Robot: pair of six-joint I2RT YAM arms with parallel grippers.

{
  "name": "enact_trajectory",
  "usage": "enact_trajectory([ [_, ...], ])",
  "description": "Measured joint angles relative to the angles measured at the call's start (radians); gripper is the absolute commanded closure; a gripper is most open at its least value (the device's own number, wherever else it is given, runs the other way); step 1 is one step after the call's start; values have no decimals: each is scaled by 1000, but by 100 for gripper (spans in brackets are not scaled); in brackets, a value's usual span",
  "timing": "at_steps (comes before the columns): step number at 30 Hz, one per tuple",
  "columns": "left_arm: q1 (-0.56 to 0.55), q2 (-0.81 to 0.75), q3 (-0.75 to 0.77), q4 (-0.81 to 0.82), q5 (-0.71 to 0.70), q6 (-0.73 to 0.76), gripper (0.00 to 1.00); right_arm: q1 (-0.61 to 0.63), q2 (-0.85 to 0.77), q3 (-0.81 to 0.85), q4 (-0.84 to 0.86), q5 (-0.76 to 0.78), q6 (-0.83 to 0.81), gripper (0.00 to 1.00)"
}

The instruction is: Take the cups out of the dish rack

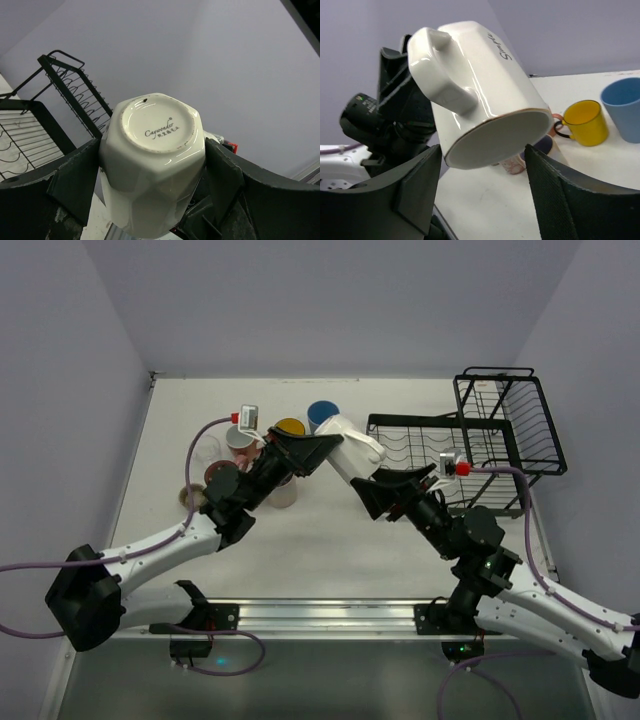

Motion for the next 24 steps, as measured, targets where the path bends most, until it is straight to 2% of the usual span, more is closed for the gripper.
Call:
enact_trajectory([
  [10, -24, -23, -139, 133, -87, -88, 100, 2, 214, 43, 235, -96, 26, 47],
  [11, -25, -23, -144, 140, -93, -93, 100, 2, 226, 43, 248, -100, 26, 51],
  [12, -26, -23, -146, 145, -99, -96, 100, 2, 239, 43, 264, -100, 29, 59],
  [13, -27, -22, -146, 152, -104, -97, 98, 2, 249, 43, 280, -104, 32, 77],
  [15, -27, -22, -146, 163, -115, -111, 81, 6, 254, 42, 329, -125, 42, 93],
  [16, -29, -23, -146, 171, -116, -132, 54, 10, 254, 39, 358, -146, 45, 100],
  [19, -42, -58, -146, 127, -122, -129, 13, 14, 235, 25, 383, -167, 39, 100],
  [21, -47, -106, -146, 54, -124, -84, 2, 16, 220, 16, 380, -179, 47, 100],
  [24, -46, -196, -146, -57, -155, 0, 0, 14, 179, 8, 342, -170, 50, 100],
])
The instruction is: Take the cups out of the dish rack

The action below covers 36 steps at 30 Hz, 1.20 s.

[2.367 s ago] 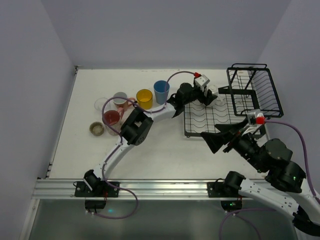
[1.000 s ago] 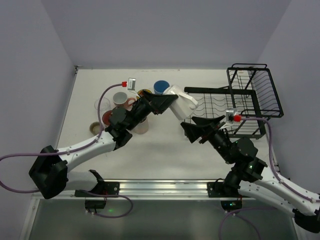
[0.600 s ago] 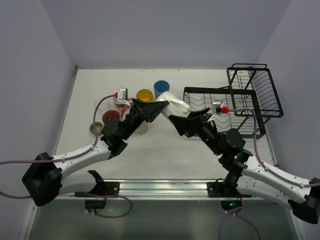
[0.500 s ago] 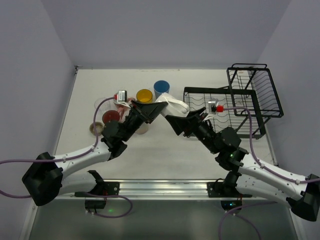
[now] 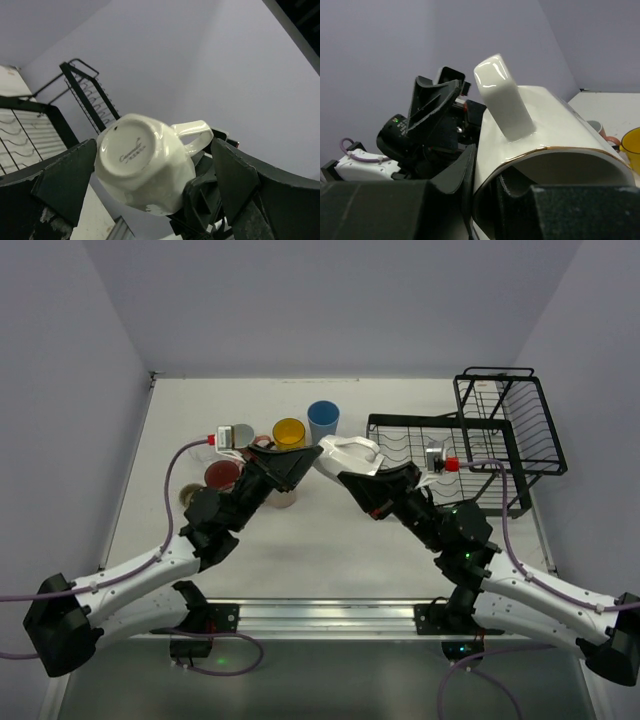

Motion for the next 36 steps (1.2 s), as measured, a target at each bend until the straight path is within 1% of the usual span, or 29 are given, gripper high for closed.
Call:
enact_trajectory([
  [2, 2, -63, 4, -74, -38, 65, 0, -4, -32, 0, -43, 4, -2, 100],
  [6, 2, -171, 34, -235, -118, 187, 0, -9, -70, 8, -184, 0, -6, 100],
  [10, 2, -277, 73, -443, -210, 343, 0, -9, -31, 101, -426, -24, -10, 100],
  [13, 2, -352, 120, -628, -274, 474, 0, -9, 89, 233, -630, -60, -23, 100],
  [17, 2, -429, 182, -859, -337, 604, 0, -9, 289, 379, -823, -106, -61, 100],
  [23, 2, -496, 204, -1107, -391, 714, 0, -3, 585, 504, -1079, -126, -133, 100],
  [27, 2, -526, 160, -1181, -416, 746, 0, 18, 772, 615, -1208, -108, -171, 100],
  [30, 2, -531, 131, -1212, -425, 770, 0, 38, 876, 693, -1244, -80, -189, 100],
  [36, 2, -553, 118, -1235, -443, 808, 0, 53, 998, 796, -1281, 2, -217, 100],
])
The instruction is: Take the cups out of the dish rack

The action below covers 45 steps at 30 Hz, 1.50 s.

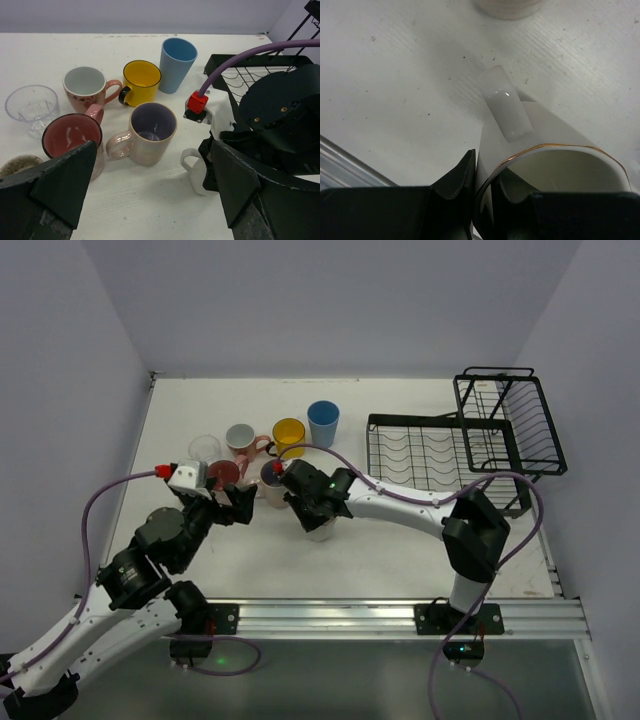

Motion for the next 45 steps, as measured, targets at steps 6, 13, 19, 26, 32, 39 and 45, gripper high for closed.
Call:
enact_trajectory([
  [6, 0, -60, -11, -10, -15, 18, 0, -3, 61, 37, -6, 58, -11, 94],
  [13, 0, -78, -17, -11, -23, 19, 0, -3, 64, 38, -5, 117, -8, 36],
  [19, 0, -90, -17, -10, -29, 19, 0, -3, -26, 0, 5, 130, -6, 2],
  [26, 0, -94, -17, -9, -28, 18, 0, -3, -346, -113, 84, 97, 0, 1],
  [32, 0, -79, 45, -14, -6, 18, 0, -1, -774, -233, 190, 93, -19, 1],
  [39, 0, -22, 289, -12, 13, 44, 0, -1, -1294, -284, 355, 225, -103, 1],
  [45, 0, -23, 367, -7, 11, 76, 0, -12, -1447, -349, 412, 389, -156, 1],
])
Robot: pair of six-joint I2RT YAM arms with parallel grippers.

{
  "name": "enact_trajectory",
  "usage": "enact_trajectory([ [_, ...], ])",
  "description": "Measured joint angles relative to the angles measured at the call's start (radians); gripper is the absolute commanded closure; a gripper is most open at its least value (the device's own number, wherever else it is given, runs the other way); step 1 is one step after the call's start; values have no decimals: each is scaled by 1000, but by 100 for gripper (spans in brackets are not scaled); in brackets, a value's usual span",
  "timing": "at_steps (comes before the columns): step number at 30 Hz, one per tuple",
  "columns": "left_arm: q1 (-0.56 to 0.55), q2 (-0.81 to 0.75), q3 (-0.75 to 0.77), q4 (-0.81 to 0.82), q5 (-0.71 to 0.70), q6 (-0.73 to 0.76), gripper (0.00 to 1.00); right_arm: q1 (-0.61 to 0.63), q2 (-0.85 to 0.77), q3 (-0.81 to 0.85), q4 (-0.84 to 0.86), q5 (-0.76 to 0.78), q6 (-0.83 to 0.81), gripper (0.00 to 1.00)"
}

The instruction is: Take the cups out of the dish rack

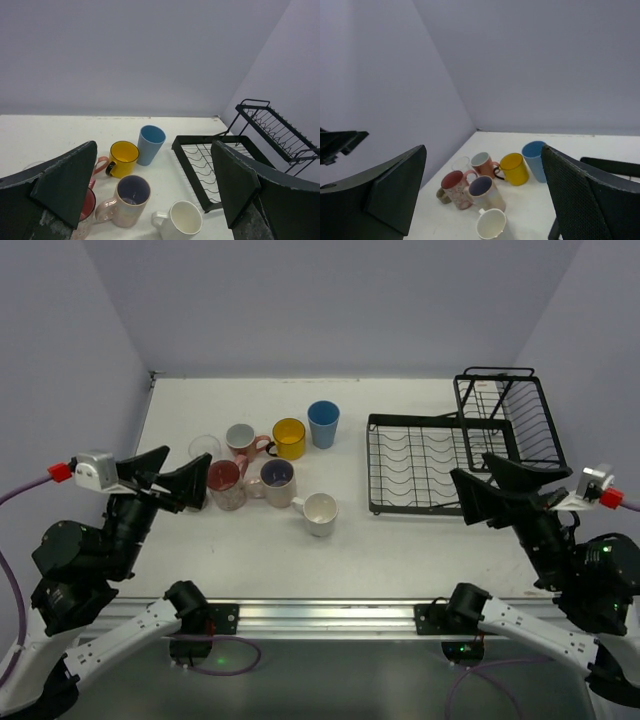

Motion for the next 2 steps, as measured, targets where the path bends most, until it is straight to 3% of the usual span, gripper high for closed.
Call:
enact_trajectory([
  [2, 0, -2, -2, -3, -5, 8, 0, 2, -10, -30, -7, 37, -10, 1],
])
